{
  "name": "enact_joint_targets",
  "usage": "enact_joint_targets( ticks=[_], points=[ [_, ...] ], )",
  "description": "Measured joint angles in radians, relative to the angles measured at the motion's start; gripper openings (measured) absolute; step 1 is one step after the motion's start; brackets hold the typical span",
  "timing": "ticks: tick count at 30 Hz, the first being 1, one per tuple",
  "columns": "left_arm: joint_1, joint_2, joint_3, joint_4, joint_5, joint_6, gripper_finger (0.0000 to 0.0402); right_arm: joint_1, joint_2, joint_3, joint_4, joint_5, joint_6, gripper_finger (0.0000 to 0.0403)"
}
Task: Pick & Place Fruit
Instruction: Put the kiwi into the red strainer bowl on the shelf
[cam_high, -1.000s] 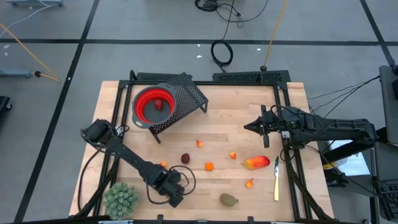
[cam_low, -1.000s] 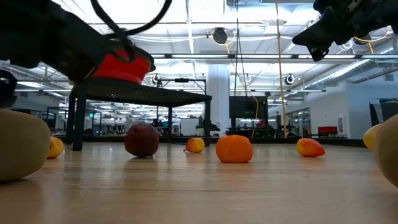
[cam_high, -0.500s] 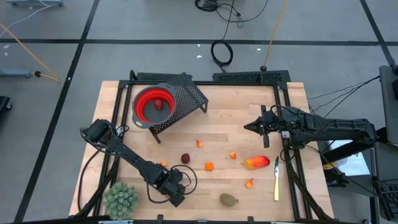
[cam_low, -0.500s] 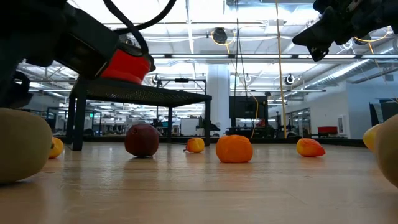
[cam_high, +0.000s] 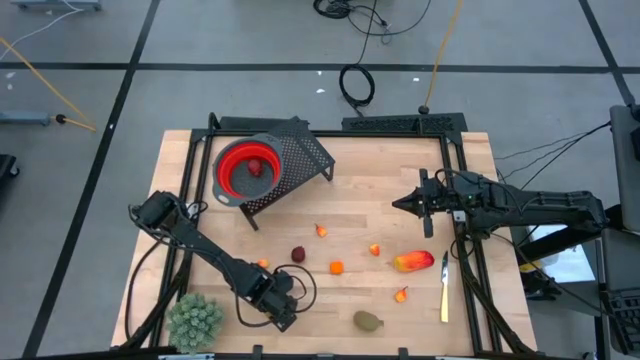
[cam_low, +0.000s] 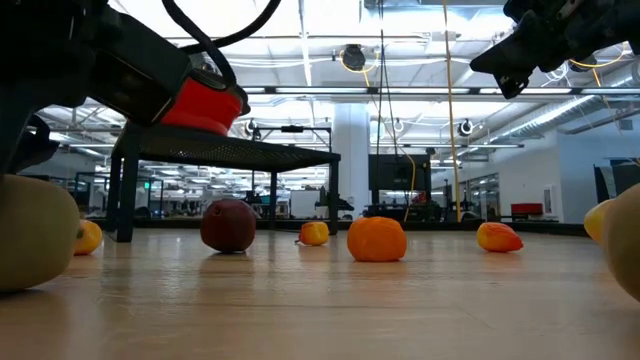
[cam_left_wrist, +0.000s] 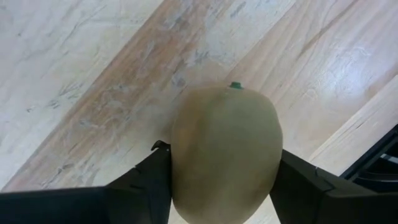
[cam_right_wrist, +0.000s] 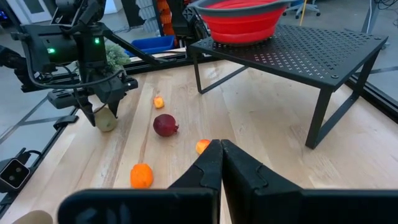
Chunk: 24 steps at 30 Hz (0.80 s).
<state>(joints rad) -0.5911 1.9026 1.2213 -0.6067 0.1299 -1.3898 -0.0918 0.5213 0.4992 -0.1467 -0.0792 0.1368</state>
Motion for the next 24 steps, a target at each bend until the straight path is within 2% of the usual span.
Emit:
enact_joint_targets(
  ticks=[5,10,16,20,24],
  points=[
    [0.003,0.000,0.000,0.002,-0.004,0.000,0.0212,0.000,0.000,0.000,0.000,0.000,0.000,0.0000],
    [0.000,0.000,0.000,0.059,-0.089,0.018,0.0210,0.000,0.000,0.000,0.000,0.000,0.000,0.0000],
    [-0.003,0.000,0.012,0.156,-0.116,0.113,0.0202,0.000,0.000,0.000,0.000,-0.003,0.000,0.0000],
    [-0.003,-0.018,0.019,0.238,-0.125,0.184,0.0211,0.000,0.000,0.000,-0.001,-0.003,0.000,0.0000],
    [-0.003,-0.074,0.020,0.350,-0.199,0.283,0.0215,0.000,0.000,0.000,0.000,-0.003,0.000,0.0000]
  ],
)
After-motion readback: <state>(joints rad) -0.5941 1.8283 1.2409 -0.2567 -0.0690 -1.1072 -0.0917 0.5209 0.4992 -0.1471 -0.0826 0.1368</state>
